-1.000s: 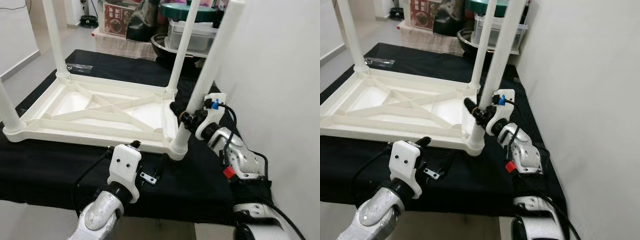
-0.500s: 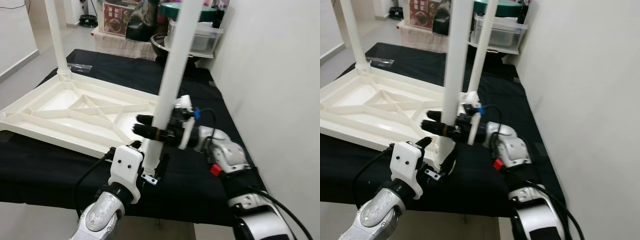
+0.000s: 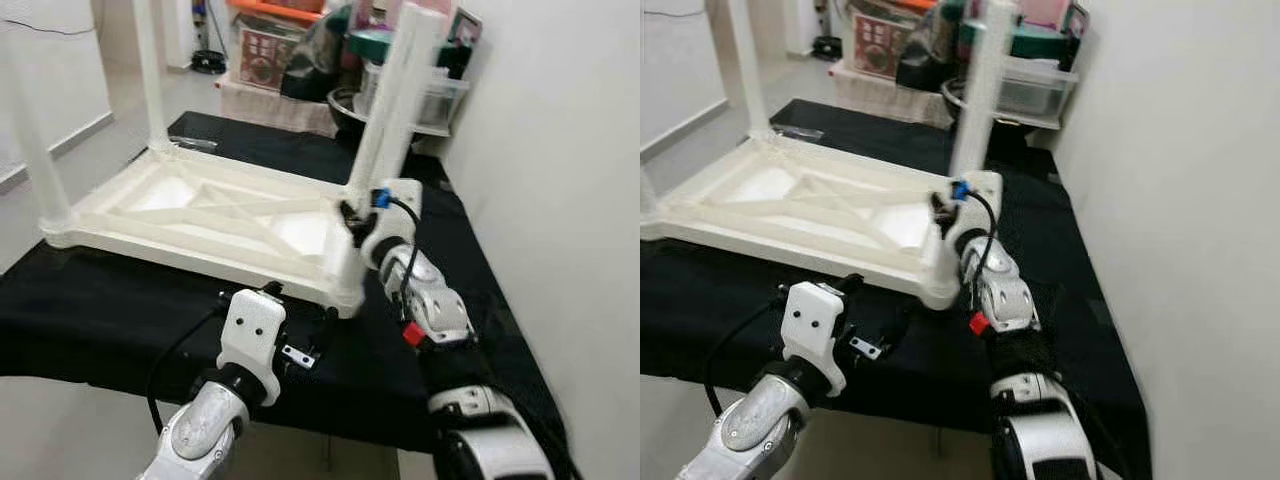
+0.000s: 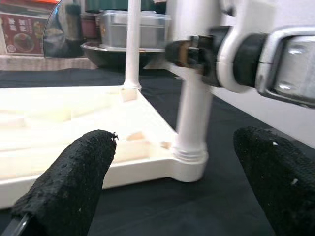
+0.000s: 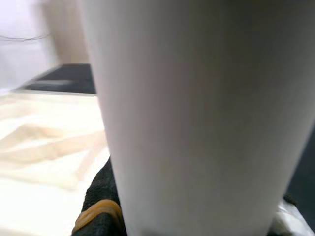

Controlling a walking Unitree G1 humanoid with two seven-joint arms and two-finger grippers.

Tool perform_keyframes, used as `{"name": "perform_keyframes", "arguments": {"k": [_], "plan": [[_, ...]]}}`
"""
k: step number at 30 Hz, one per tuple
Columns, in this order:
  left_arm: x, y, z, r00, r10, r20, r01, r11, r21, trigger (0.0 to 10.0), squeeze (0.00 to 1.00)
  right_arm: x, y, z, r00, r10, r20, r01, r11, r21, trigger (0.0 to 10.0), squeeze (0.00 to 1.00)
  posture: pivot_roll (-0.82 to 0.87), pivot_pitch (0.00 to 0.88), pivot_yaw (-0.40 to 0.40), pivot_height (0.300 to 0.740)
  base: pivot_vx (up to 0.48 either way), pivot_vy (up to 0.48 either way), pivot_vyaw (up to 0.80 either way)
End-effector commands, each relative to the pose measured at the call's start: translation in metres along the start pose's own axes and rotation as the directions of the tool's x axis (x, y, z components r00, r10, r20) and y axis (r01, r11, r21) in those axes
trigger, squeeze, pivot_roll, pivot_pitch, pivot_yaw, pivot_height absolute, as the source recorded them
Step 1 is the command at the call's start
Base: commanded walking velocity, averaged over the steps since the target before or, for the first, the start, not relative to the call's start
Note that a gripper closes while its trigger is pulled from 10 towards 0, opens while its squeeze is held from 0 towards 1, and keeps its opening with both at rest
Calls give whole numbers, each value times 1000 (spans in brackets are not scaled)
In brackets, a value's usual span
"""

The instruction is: Building children table

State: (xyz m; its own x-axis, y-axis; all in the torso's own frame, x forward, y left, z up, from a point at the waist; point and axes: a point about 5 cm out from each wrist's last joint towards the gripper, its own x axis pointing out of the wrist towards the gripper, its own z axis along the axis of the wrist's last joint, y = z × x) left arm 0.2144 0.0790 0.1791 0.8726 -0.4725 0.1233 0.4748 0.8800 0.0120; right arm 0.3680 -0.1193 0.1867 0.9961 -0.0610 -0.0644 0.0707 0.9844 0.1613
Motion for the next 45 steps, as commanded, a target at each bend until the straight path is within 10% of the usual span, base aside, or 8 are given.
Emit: {"name": "perform_keyframes", "arguments": {"k": [1,4,5,8,23,36,43,45], "plan": [[2,-2,-1,1000,-10,4,10,1000,-3,10000,0,-8,-19,-27,974,-178,-139,179,984,-6,0,0,117,20,-154,740,0,0,0],[3,-2,0,1000,-10,4,10,1000,-2,10000,0,-17,-3,-33,960,-224,-169,236,970,58,0,0,121,24,-156,740,0,0,0],[2,-2,0,1000,-10,4,10,1000,-2,10000,0,-17,5,-34,964,-197,-177,214,974,81,10000,0,121,25,-156,740,0,0,0],[2,-1,0,1000,-9,3,9,1000,-1,10000,0,-15,22,-30,985,-96,-142,114,986,124,10000,1000,120,27,-157,740,0,0,0],[5,-1,1,1000,-10,5,10,1000,2,10000,0,-6,19,1,869,495,11,-492,861,129,10000,0,120,33,-163,740,0,0,0],[5,-3,3,1000,-9,20,9,1000,-5,10000,0,-35,32,11,146,985,-86,-987,151,50,10000,0,141,19,-178,740,0,0,0],[4,-2,3,1000,-5,21,5,1000,-1,10000,0,-36,52,3,81,994,-69,-995,84,46,0,0,149,18,-182,740,0,0,0],[4,-2,3,1000,-4,21,4,1000,-1,10000,0,-15,54,-4,415,905,-89,-909,417,4,0,0,151,10,-187,740,0,0,0]]}}
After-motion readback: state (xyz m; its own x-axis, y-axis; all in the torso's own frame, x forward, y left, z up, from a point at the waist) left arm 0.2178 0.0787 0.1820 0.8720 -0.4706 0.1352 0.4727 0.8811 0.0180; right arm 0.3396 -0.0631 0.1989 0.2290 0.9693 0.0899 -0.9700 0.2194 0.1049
